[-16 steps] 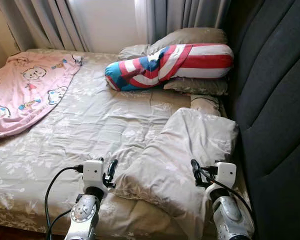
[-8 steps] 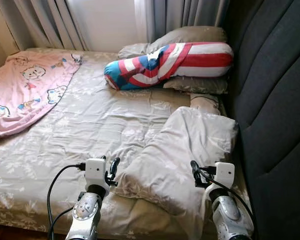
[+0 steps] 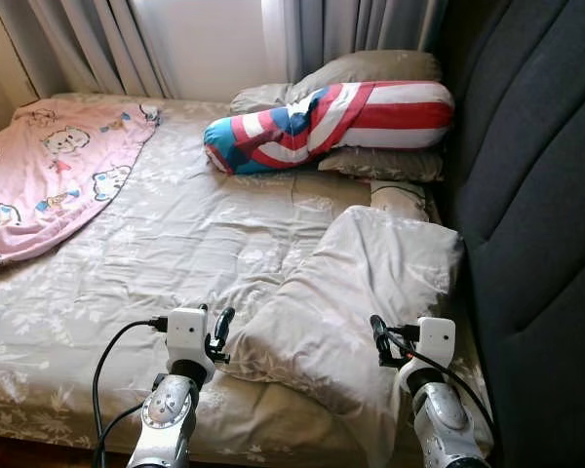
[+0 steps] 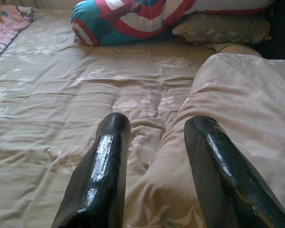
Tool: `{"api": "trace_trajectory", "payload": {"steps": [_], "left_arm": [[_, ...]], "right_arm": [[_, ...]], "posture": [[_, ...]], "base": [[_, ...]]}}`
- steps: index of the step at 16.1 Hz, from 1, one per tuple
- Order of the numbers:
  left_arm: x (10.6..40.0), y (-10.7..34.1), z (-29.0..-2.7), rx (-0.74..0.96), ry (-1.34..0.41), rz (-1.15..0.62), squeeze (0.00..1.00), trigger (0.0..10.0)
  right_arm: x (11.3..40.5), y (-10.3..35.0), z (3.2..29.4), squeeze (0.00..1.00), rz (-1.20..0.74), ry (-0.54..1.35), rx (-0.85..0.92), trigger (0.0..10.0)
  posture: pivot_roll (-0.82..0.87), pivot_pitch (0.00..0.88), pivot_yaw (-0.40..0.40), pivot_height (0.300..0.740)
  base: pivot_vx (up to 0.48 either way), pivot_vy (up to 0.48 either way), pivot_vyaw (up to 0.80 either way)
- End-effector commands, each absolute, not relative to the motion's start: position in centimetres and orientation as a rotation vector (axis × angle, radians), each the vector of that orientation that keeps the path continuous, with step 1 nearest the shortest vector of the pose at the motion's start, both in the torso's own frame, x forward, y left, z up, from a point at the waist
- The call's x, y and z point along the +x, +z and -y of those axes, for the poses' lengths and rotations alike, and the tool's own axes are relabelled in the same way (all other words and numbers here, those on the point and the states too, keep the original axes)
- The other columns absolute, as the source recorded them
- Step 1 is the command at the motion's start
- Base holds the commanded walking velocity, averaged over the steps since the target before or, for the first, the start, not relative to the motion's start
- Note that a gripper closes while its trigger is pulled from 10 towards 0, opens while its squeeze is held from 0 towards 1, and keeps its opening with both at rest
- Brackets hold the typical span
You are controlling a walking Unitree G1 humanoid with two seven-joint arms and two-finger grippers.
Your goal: Clean up the room
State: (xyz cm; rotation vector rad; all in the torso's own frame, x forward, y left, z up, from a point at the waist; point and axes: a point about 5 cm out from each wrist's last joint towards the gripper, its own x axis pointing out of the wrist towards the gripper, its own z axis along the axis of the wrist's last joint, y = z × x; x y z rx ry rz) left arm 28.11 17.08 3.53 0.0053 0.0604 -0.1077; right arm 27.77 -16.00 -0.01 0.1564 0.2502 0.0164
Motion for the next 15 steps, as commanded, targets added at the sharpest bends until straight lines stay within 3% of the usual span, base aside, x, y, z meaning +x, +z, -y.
{"api": "trace_trajectory", "payload": {"steps": [1,15], "left_arm": [[28.13,3.67,-17.06,-0.005,-0.112,-0.06,0.0,10.0],[28.29,3.94,-16.94,-0.015,-0.112,-0.058,0.0,10.0]], "right_arm": [[27.81,-0.1,16.23,0.0,-0.263,0.009,0.154,10.0],[27.69,-0.62,16.09,0.0,-0.315,0.02,0.141,10.0]], "posture": [[-0.05,0.061,-0.017,0.69],[-0.04,0.065,-0.021,0.69]], "base": [[0.0,0.0,0.0],[0.0,0.0,0.0]]}}
